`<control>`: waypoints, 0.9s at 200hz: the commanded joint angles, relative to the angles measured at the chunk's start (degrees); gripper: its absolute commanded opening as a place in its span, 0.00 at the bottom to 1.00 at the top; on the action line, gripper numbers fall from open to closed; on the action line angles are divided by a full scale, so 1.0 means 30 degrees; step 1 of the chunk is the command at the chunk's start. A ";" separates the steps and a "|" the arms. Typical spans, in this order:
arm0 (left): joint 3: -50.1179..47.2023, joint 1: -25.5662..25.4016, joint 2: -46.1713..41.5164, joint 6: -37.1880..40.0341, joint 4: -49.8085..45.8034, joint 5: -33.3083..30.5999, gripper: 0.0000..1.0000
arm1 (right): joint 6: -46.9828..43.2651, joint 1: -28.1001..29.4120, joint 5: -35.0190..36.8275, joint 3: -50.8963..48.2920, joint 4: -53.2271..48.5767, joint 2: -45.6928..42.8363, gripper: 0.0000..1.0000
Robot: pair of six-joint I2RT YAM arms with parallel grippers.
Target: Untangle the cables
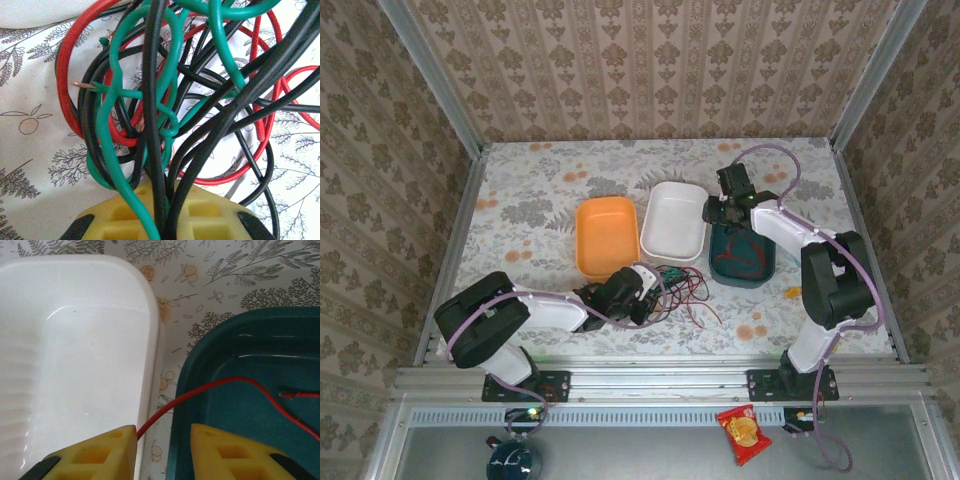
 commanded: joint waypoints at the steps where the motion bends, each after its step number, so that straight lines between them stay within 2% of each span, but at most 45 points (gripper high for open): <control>1: -0.0150 -0.0023 0.0724 -0.0075 -0.1729 0.0241 0.11 | 0.0208 0.0343 0.0239 -0.0221 0.0488 -0.0788 0.34; 119: -0.0179 0.0026 0.0726 -0.0053 -0.1731 0.0301 0.11 | -0.0851 0.0957 0.1710 -0.0263 -0.0031 -0.0675 0.34; 151: -0.0179 0.0014 0.0698 -0.0060 -0.1737 0.0243 0.11 | -0.0778 0.0956 0.1442 -0.0259 -0.0159 -0.0494 0.28; 180: -0.0208 -0.0005 0.0695 -0.0089 -0.1695 0.0226 0.10 | -0.0685 0.0956 0.1474 -0.0486 -0.0124 -0.0662 0.12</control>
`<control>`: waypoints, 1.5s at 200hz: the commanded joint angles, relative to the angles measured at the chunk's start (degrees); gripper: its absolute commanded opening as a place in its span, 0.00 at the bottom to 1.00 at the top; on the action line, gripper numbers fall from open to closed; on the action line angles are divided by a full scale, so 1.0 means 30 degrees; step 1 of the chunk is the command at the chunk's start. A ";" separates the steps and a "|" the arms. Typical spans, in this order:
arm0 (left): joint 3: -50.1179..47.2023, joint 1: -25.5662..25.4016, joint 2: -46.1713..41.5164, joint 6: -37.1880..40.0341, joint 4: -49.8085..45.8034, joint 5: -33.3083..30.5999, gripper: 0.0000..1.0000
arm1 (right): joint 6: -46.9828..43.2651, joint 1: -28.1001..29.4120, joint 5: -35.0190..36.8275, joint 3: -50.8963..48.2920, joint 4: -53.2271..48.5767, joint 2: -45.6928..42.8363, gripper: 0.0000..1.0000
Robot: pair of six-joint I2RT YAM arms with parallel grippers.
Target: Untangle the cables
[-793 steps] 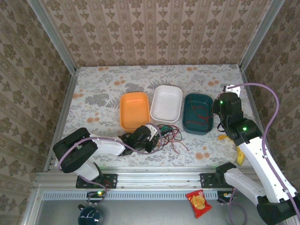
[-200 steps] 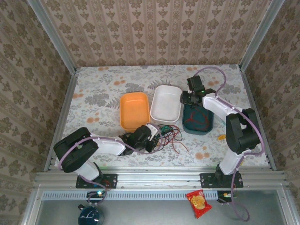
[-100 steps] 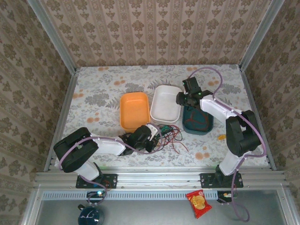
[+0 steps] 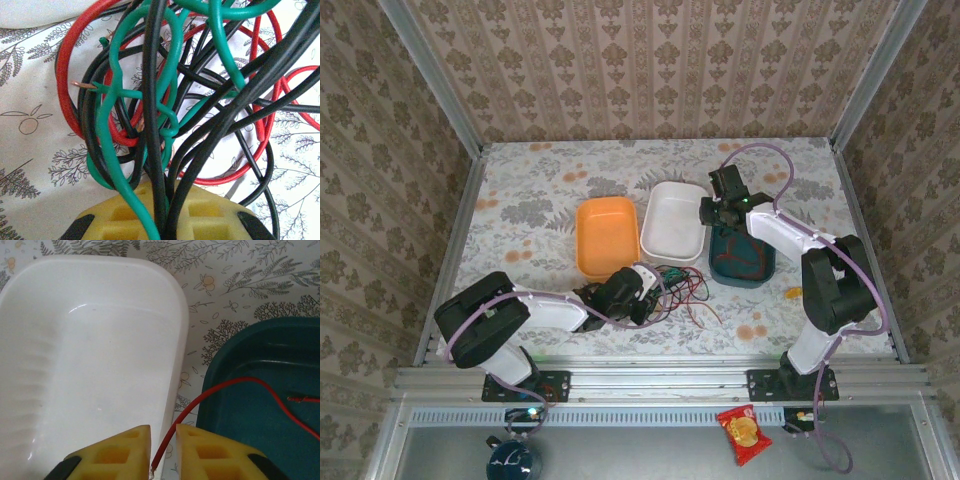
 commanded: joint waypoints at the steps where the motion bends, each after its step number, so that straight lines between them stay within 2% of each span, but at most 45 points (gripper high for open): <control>1: -0.0208 -0.0001 0.0710 -0.0097 -0.1697 0.0219 0.10 | -0.0039 0.0052 0.0324 -0.0452 -0.0175 -0.0134 0.11; 77: -0.0258 -0.0007 0.0682 -0.0103 -0.1657 0.0241 0.10 | 0.0114 0.0067 0.0264 -0.1444 0.0313 -0.1286 0.01; 161: -0.0384 0.0005 0.0607 -0.0131 -0.1571 0.0226 0.10 | 0.0044 -0.0259 0.1453 -0.3240 0.0533 -0.3640 0.00; 183: -0.0384 0.0009 0.0667 -0.0111 -0.1494 0.0241 0.10 | -0.0191 -0.0228 0.0126 -0.3418 0.0929 -0.3785 0.25; 191: -0.0342 -0.0010 0.0695 -0.0104 -0.1482 0.0269 0.10 | -0.0196 -0.0210 -0.0021 -0.3370 0.0956 -0.3702 0.29; 232: -0.0311 0.0002 0.0725 -0.0071 -0.1494 0.0241 0.10 | -0.0103 -0.0147 -0.0524 -0.2535 0.0715 -0.2486 0.32; 300: -0.0353 0.0010 0.0666 -0.0123 -0.1528 0.0179 0.10 | -0.0430 0.0082 -0.1048 -0.0909 0.0566 -0.0631 0.30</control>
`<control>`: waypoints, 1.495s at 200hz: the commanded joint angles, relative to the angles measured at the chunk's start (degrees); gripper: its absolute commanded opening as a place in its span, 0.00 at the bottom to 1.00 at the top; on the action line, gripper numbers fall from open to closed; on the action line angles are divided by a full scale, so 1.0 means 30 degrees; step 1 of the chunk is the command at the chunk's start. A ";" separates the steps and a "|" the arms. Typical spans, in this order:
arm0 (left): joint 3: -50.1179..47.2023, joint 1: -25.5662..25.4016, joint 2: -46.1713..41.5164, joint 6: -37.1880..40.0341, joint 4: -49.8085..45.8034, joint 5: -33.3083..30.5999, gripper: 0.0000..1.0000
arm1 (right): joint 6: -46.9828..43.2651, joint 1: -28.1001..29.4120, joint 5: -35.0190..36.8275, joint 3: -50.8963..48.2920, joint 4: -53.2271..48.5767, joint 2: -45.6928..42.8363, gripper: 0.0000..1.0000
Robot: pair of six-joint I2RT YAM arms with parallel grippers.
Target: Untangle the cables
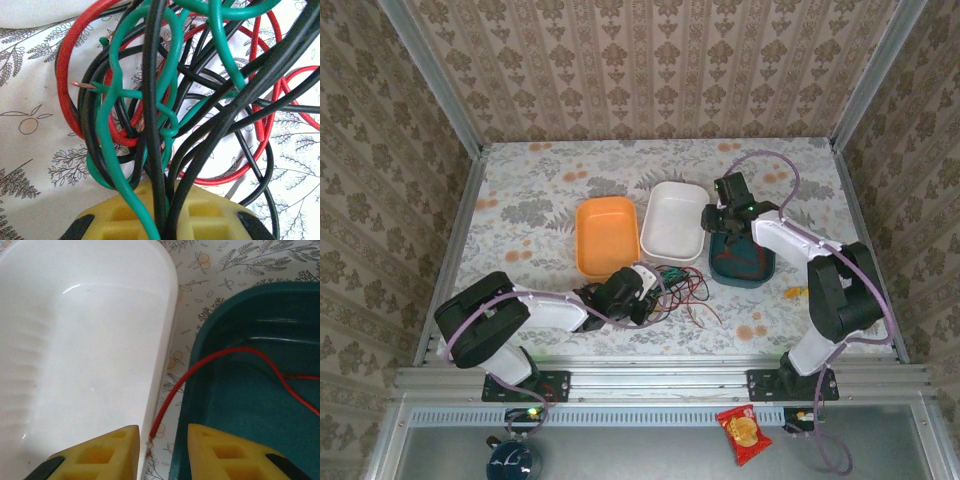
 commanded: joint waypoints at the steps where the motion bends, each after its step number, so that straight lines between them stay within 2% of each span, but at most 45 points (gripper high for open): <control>1: -0.0347 0.0010 0.0666 -0.0121 -0.1533 0.0181 0.10 | -0.0372 0.0206 -0.0430 0.0796 -0.0021 0.0438 0.30; 62: -0.0289 -0.0007 0.0695 -0.0098 -0.1615 0.0184 0.10 | -0.0354 0.0235 -0.0080 0.0899 -0.0076 0.1027 0.25; 114: -0.0231 -0.0003 0.0732 -0.0083 -0.1718 0.0183 0.10 | -0.0284 0.0237 0.0954 0.0229 0.0227 -0.0124 0.08; 168: -0.0201 0.0009 0.0794 -0.0090 -0.1654 0.0204 0.10 | 0.0438 -0.0420 0.1853 -0.2697 0.0882 -0.3222 0.06; 202: -0.0201 -0.0015 0.0851 -0.0080 -0.1660 0.0269 0.10 | 0.0850 -0.0867 0.1833 -0.4374 0.0744 -0.3685 0.05; 269: -0.0230 -0.0051 0.0756 -0.0053 -0.1723 0.0160 0.10 | 0.1802 -0.0951 0.0891 -0.5459 0.1355 -0.2095 0.07; 290: -0.0230 -0.0117 0.0725 -0.0087 -0.1782 0.0040 0.10 | 0.1815 -0.0976 0.1163 -0.5422 0.1301 -0.2422 0.16; 299: -0.0216 -0.0144 0.0725 -0.0090 -0.1782 0.0007 0.10 | 0.1756 -0.1025 0.1455 -0.5458 0.1291 -0.2811 0.26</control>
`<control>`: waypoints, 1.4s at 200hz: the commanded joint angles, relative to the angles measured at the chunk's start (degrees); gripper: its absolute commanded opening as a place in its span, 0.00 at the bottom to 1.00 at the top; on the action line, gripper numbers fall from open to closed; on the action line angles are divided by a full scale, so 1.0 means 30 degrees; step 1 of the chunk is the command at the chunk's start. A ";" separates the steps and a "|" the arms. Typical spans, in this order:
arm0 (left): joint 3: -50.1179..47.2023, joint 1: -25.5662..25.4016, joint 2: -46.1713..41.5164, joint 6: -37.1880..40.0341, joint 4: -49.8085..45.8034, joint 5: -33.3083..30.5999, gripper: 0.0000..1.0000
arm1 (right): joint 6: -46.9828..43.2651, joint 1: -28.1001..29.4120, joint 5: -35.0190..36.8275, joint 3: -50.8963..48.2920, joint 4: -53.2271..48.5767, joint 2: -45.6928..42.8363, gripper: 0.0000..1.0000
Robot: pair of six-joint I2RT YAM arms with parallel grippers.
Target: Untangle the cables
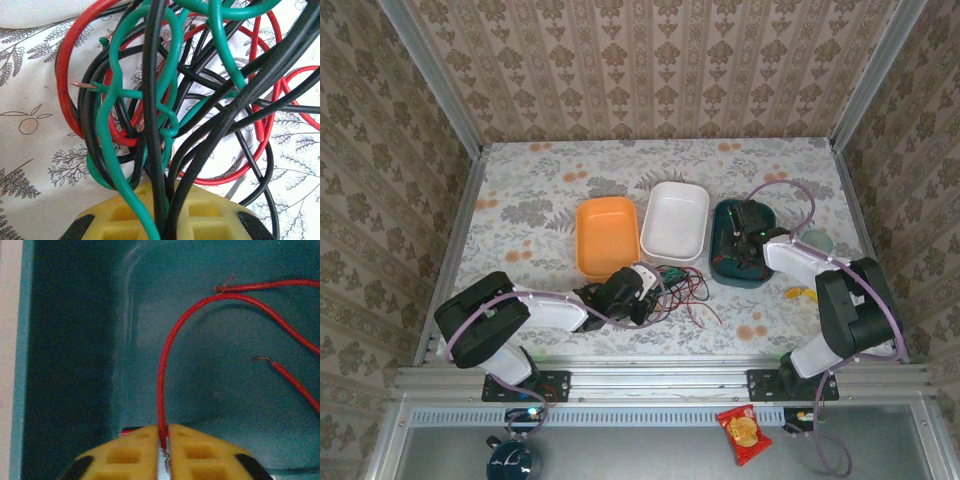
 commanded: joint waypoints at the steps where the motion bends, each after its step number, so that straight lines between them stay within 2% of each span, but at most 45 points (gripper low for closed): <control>1: -0.0223 -0.0133 0.0710 -0.0101 -0.1787 -0.0001 0.10 | 0.0253 -0.0121 0.0437 -0.0154 0.0283 -0.0585 0.28; 10: -0.0230 -0.0148 0.0710 -0.0104 -0.1782 -0.0015 0.10 | 0.0193 -0.0110 0.0915 -0.0176 0.0262 -0.1055 0.39; 25: -0.0201 -0.0160 0.0720 -0.0102 -0.1780 -0.0015 0.10 | 0.0083 -0.0151 0.1763 -0.0242 0.0119 -0.1956 0.48; 48: -0.0245 -0.0152 0.0718 -0.0078 -0.1685 -0.0015 0.10 | -0.0026 -0.0158 0.2789 -0.0482 -0.0012 -0.3677 0.53; 68: -0.0259 -0.0147 0.0755 -0.0104 -0.1638 -0.0015 0.10 | -0.0158 -0.0098 0.2613 -0.0845 -0.0091 -0.5022 0.55; 98: -0.0347 -0.0124 0.0750 -0.0131 -0.1437 0.0013 0.10 | -0.0954 0.1184 -0.0088 -0.1884 -0.0214 -0.7153 0.56; 127: -0.0428 -0.0078 0.0754 -0.0162 -0.1274 0.0073 0.10 | -0.2310 0.4154 -0.4589 -0.3585 -0.0974 -0.9049 0.56; 145: -0.0398 -0.0050 0.0825 -0.0159 -0.1213 0.0128 0.10 | -0.2526 0.5545 -0.5692 -0.4472 -0.1833 -0.9691 0.55; 155: -0.0375 -0.0042 0.0882 -0.0126 -0.1208 0.0160 0.10 | -0.2589 0.6384 -0.5280 -0.4736 -0.2092 -0.9907 0.53; 170: -0.0333 0.0007 0.0966 -0.0133 -0.1187 0.0244 0.10 | -0.2920 0.7391 -0.4403 -0.4433 -0.2496 -0.9623 0.52; 190: -0.0259 0.0024 0.1061 -0.0086 -0.1192 0.0311 0.10 | -0.3163 0.7724 -0.5115 -0.4089 -0.2908 -0.8817 0.44; 225: -0.0461 0.0040 0.0948 -0.0168 -0.1092 0.0307 0.10 | -0.3310 0.9830 -0.5309 -0.3478 -0.4300 -0.6816 0.43; 253: -0.0465 0.0047 0.0944 -0.0133 -0.1143 0.0336 0.10 | -0.3233 0.9600 -0.5847 -0.2992 -0.4517 -0.5231 0.43; 280: -0.0552 0.0058 0.0844 -0.0147 -0.1130 0.0293 0.10 | -0.3076 0.9422 -0.4853 -0.2459 -0.4566 -0.3655 0.43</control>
